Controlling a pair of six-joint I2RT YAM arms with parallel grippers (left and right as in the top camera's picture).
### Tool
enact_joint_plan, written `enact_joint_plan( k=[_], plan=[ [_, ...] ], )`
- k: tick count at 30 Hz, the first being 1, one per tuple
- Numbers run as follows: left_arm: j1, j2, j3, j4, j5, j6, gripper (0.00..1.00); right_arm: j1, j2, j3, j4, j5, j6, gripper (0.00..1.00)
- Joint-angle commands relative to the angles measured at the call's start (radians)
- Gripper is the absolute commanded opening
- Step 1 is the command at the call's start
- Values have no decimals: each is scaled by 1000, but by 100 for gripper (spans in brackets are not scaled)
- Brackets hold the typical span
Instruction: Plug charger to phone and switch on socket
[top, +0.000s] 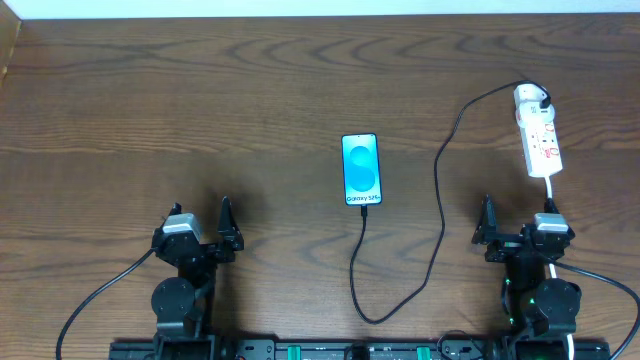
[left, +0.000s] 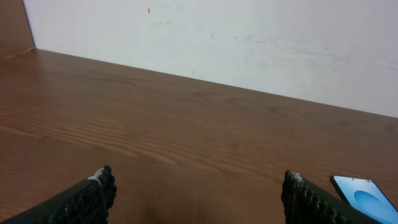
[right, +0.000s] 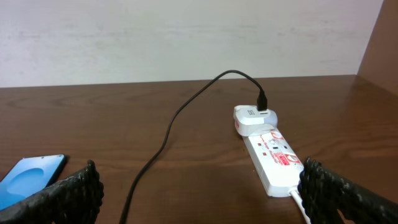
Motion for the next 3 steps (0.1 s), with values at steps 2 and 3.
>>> enact_joint_plan(
  k=[2,3],
  plan=[
    [3,-5,-17,-38,-9,2,87,10,-9,-2,-3,11,10,99],
    [3,-5,-17,-38,-9,2,87,10,-9,-2,-3,11,10,99]
  ],
)
